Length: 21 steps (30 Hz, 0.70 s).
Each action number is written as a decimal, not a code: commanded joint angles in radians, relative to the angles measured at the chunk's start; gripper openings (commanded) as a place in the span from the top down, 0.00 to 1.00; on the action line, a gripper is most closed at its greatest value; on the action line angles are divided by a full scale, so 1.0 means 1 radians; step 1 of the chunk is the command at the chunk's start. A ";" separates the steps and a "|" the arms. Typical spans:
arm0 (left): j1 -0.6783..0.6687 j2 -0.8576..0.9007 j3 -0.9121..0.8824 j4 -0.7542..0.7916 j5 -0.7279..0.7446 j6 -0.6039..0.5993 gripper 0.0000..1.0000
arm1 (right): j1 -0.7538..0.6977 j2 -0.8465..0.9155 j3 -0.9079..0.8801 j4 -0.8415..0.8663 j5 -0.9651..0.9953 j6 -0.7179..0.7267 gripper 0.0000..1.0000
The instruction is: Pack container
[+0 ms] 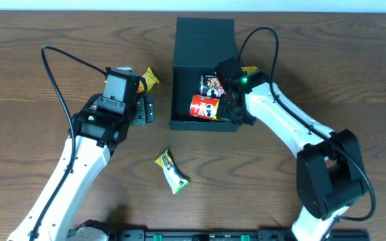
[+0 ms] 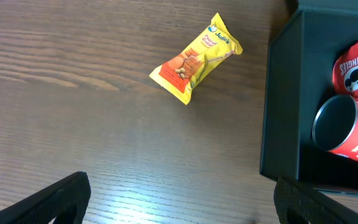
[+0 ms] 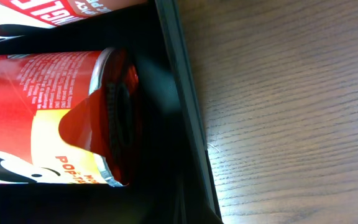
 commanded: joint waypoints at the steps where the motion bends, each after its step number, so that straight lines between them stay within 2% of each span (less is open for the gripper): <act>1: 0.001 0.007 -0.003 0.004 -0.003 0.014 0.05 | 0.002 -0.023 0.069 0.000 -0.023 -0.014 0.99; 8: 0.001 0.009 -0.003 0.026 -0.003 0.014 0.04 | 0.006 -0.023 0.119 0.194 -0.278 -0.039 0.99; 21: 0.001 0.009 -0.003 0.030 -0.007 0.019 0.05 | 0.093 0.059 0.119 0.392 -0.274 0.030 0.99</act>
